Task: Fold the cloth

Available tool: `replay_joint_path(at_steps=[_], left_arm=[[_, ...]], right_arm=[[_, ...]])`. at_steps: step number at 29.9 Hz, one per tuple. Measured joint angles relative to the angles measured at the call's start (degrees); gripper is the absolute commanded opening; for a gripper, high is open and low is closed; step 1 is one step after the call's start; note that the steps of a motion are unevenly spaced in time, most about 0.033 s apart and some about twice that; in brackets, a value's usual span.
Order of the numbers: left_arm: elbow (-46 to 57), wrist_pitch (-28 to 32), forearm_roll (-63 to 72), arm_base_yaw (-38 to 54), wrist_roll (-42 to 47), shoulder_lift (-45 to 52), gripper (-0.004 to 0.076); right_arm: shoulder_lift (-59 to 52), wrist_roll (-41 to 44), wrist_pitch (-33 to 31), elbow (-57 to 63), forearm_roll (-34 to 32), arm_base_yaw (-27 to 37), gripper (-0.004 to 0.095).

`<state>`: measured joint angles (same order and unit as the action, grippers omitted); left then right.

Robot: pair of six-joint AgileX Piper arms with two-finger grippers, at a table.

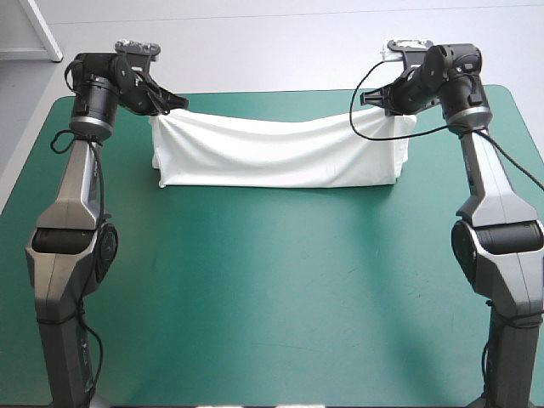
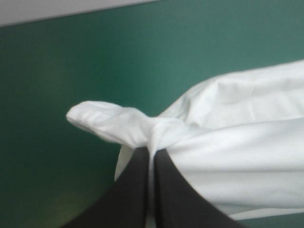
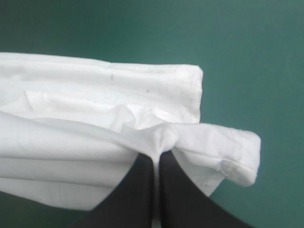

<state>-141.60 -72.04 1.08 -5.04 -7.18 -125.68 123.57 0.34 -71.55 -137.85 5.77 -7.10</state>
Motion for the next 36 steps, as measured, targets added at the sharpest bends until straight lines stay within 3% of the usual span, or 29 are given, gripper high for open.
replay_joint_path(at_steps=[4,9,20,27,32,34,36], left_arm=[[5.36,0.00,0.14,0.00,0.00,1.19,-0.0010],[15.84,0.06,1.69,0.00,-0.19,9.32,-0.0010],[55.95,0.75,2.55,0.00,-0.73,36.57,-0.0010],[80.53,1.22,3.17,0.00,-0.86,50.56,-0.0010],[92.27,1.68,3.21,0.00,-0.86,57.09,-0.0008],[95.67,2.50,3.35,0.00,-0.92,58.51,0.0009],[97.76,3.71,3.35,0.00,-1.05,59.15,0.0081]], right_arm=[[-2.21,-1.11,0.00,4.19,1.36,0.00,-0.0014],[-12.54,-1.12,0.05,17.25,-0.63,0.00,-0.0014],[-35.99,-3.98,0.60,59.24,1.15,0.00,-0.0014],[-45.30,-5.24,1.35,77.25,2.94,0.00,-0.0014],[-49.91,-7.09,1.65,84.41,3.44,0.00,-0.0010],[-51.17,-8.91,1.69,86.33,3.81,0.00,0.0037],[-51.78,-10.08,1.71,87.74,4.63,0.00,0.0162]])
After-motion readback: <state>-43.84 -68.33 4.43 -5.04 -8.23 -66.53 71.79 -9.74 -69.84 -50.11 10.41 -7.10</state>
